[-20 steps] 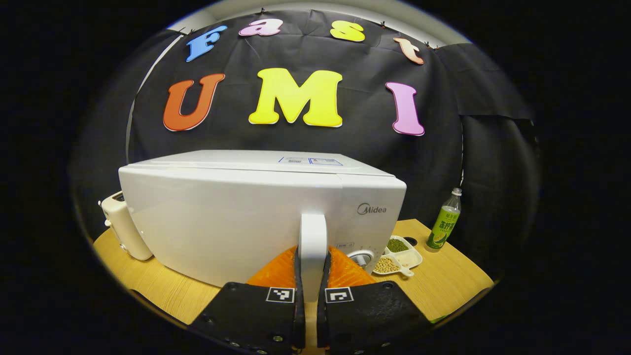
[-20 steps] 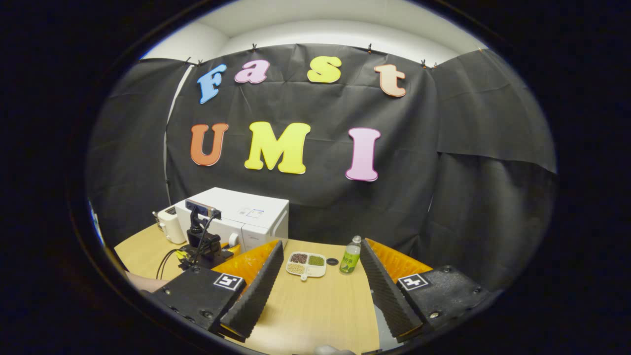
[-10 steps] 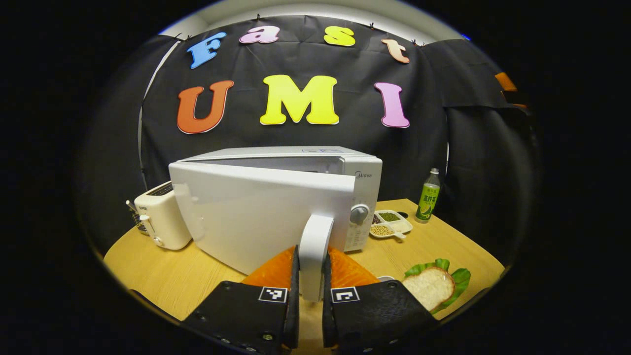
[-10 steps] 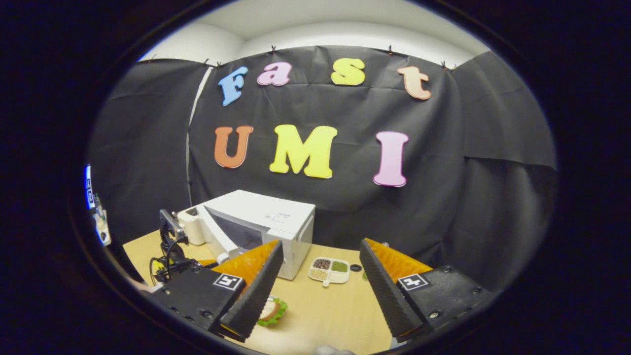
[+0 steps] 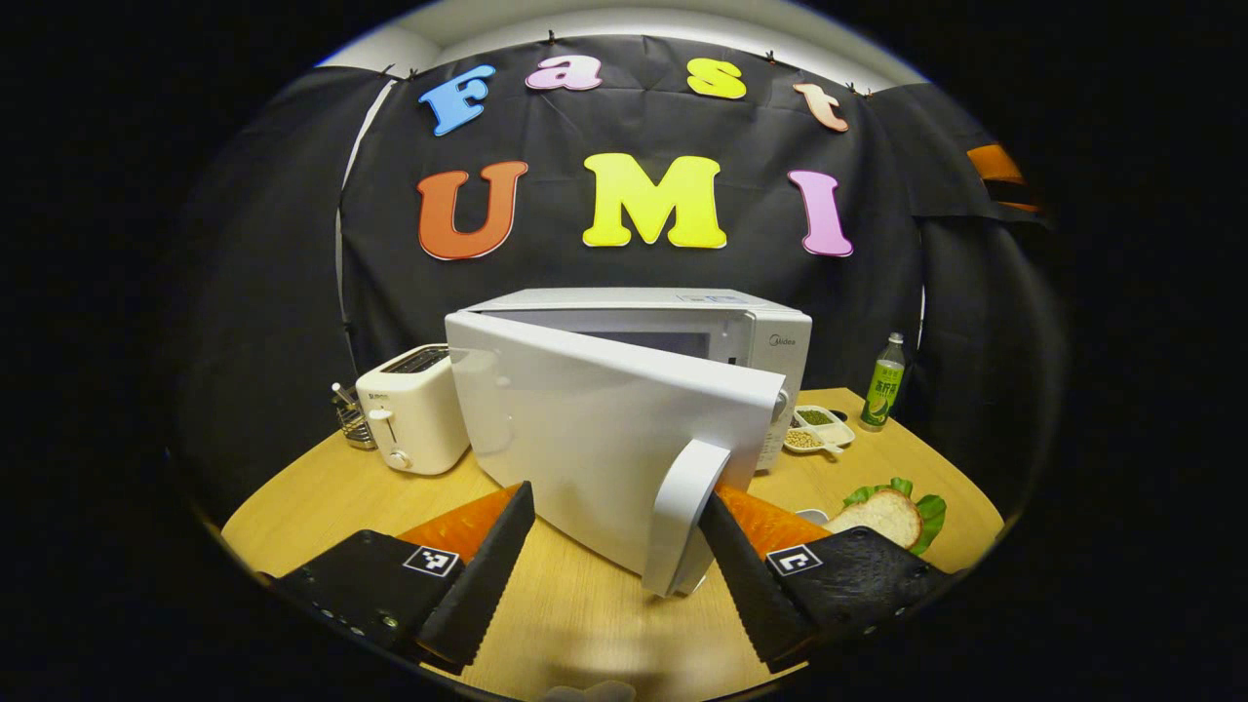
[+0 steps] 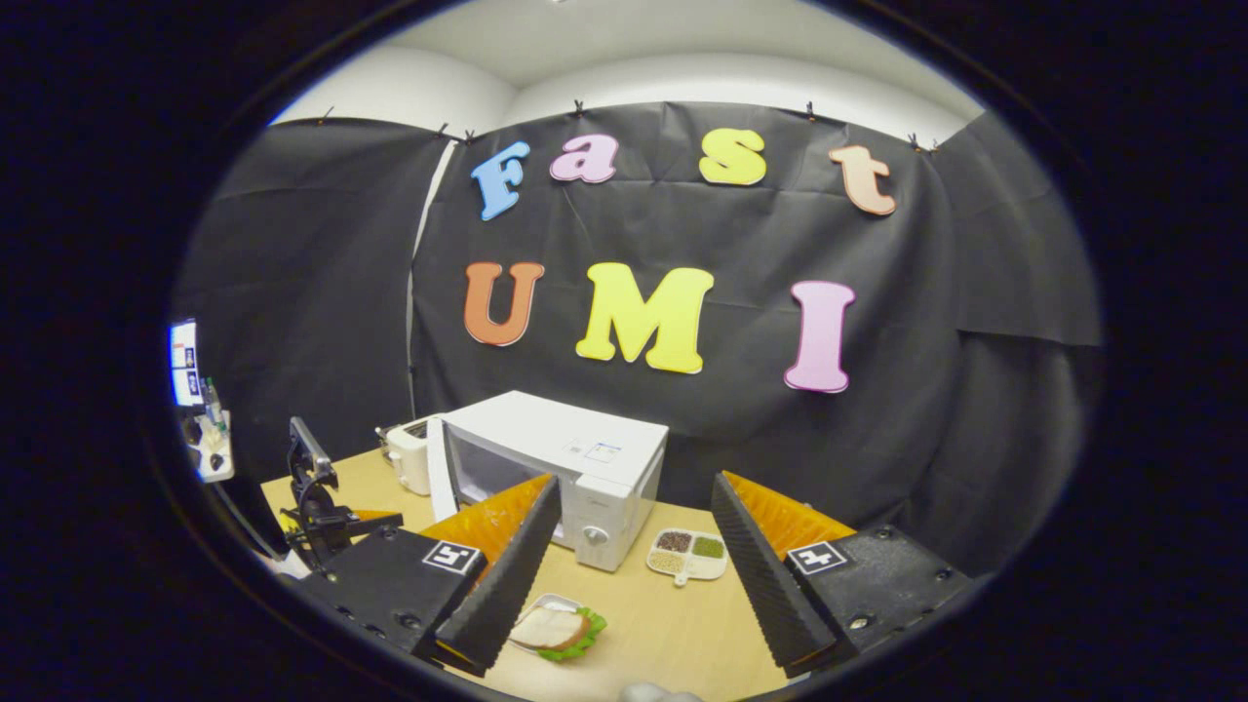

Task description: Open the microwave oven with the left hand, put the food in, and close the microwave oven.

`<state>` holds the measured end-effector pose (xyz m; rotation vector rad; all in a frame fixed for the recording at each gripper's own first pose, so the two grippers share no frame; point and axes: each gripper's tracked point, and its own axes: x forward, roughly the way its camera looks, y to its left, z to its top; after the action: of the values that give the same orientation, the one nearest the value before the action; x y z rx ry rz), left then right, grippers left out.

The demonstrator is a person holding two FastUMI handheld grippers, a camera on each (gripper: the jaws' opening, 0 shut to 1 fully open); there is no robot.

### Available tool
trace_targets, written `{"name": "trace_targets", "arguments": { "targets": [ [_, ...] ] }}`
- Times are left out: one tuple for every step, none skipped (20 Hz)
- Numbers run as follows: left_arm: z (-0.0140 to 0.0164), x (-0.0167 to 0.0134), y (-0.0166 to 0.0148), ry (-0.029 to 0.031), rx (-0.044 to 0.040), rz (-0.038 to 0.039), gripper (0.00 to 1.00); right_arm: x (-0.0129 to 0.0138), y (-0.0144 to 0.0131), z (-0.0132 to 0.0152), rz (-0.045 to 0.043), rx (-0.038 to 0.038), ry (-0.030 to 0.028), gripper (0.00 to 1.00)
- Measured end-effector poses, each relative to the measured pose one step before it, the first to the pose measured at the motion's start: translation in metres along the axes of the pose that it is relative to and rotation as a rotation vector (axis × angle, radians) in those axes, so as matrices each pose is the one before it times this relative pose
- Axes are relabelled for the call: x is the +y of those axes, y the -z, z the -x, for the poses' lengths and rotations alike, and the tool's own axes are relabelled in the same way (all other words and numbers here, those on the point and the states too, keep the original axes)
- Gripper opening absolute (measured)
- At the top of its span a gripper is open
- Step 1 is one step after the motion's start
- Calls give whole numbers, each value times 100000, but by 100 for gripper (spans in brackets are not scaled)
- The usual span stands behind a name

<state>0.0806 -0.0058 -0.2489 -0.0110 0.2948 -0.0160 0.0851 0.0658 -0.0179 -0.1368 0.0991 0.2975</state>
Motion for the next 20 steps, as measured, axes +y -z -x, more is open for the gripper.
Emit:
{"name": "trace_targets", "arguments": {
  "targets": [
    [682, 641, 105, -1105, 112, -539, 98, 384, 44, 93, 447, 80, -310, 99],
    [680, 709, 344, -914, 355, -155, 98, 279, 58, 128, 115, -63, -262, 93],
    [704, 863, 274, -922, 608, 194, 89, 355, 145, 146, -165, 194, -302, 93],
    [788, 1050, 260, -1224, 225, 150, 96, 377, 330, 79, -437, 310, -239, 99],
    [761, 1171, 289, -1371, 511, -156, 96, 376, 341, 126, -592, 441, -87, 99],
    [819, 1258, 218, -1565, 212, -597, 96, 457, 562, 120, -383, 607, -195, 99],
    [729, 1267, 189, -1614, 236, -1309, 96, 404, 571, 112, -526, 903, 588, 99],
    [600, 1312, 388, -1156, 306, -1610, 96, 287, 675, -13, -689, 881, -22, 99],
    [584, 1367, 268, -1226, 231, -700, 96, 345, 791, 114, -557, 1471, 272, 99],
    [617, 1527, 397, -1608, 552, -54, 96, 214, 861, 110, 40, 1480, 667, 99],
    [511, 1428, 314, -1513, 574, 229, 96, 36, 834, 5, -58, 1534, 982, 99],
    [320, 1434, 272, -1698, 489, 215, 96, 120, 942, -124, -393, 1473, 590, 99],
    [325, 1318, 153, -1435, 406, 43, 96, 92, 951, -286, -444, 1668, 493, 99],
    [496, 1206, 44, -1330, -206, 73, 96, 97, 1355, -275, -318, 2299, 492, 99],
    [439, 1111, -264, -1023, -579, 24, 96, 57, 1204, -300, -596, 2406, 163, 99],
    [410, 1013, -312, -793, -645, -201, 96, 124, 1490, -640, -692, 3070, -220, 99],
    [302, 727, -306, -265, -216, -451, 96, 4, 1450, -592, -1431, 2817, -182, 99],
    [271, 750, -352, -466, -548, -771, 95, 11, 1504, -889, -2181, 3657, -893, 99],
    [140, 595, -348, -450, -646, -875, 94, 91, 1222, -853, -2643, 3836, -725, 99],
    [149, 412, -258, -314, -576, -619, 93, 57, 1503, -991, -2910, 3342, -1832, 92]
  ]
}}
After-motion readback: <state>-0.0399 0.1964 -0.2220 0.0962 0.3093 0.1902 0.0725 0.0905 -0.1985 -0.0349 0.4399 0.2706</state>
